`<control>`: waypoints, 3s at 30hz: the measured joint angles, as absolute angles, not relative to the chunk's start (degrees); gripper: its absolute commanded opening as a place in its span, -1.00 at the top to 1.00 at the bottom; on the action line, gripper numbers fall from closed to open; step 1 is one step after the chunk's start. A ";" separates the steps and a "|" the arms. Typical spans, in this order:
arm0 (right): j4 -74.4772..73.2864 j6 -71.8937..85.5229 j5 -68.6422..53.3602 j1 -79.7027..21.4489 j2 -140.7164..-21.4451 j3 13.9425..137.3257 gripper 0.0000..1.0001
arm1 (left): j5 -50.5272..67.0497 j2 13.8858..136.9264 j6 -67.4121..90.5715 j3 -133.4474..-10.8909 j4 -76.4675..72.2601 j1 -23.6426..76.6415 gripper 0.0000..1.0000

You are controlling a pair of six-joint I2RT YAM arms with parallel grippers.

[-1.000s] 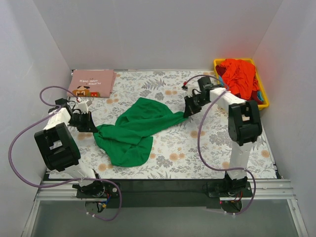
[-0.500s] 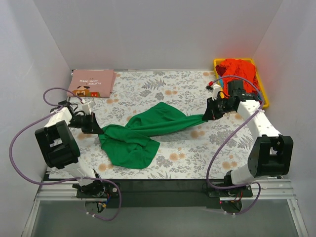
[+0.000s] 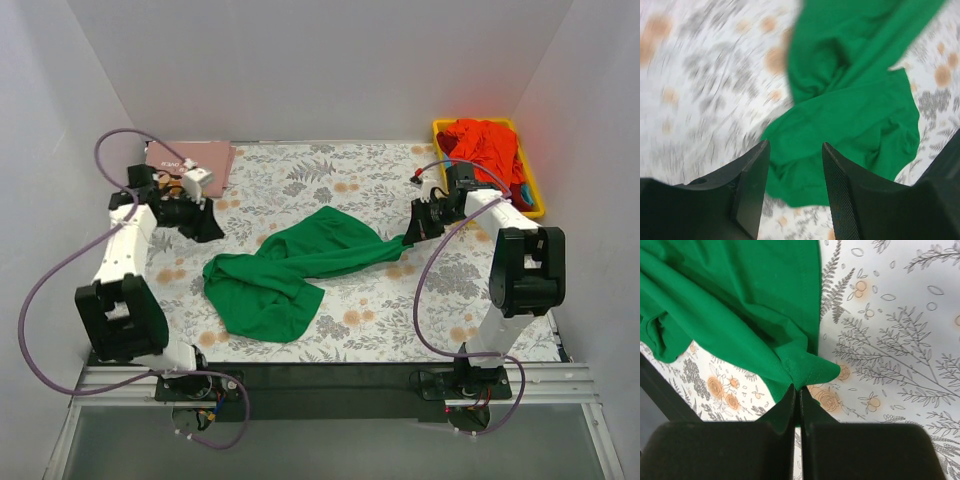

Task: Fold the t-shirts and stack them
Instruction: Flatten the tshirt out

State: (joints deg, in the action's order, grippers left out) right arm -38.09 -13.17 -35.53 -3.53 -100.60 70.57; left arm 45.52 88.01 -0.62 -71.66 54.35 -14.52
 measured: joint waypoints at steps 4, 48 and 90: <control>-36.51 -10.90 -34.68 -3.53 -102.72 71.48 0.97 | 47.51 78.15 -9.67 -68.23 53.89 3.31 -0.04; -35.79 -7.64 -36.62 -3.51 -105.58 71.46 0.97 | 28.14 102.39 -39.64 -63.42 40.25 36.21 0.08; -35.79 -49.04 -31.46 0.75 -92.71 61.52 -0.02 | 36.99 99.77 -29.15 -71.79 45.21 20.84 1.00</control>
State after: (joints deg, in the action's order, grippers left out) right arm -35.79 -49.04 -31.46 0.75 -92.71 61.52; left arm 36.99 99.77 -29.15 -71.79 45.21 20.84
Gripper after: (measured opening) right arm 0.487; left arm 0.015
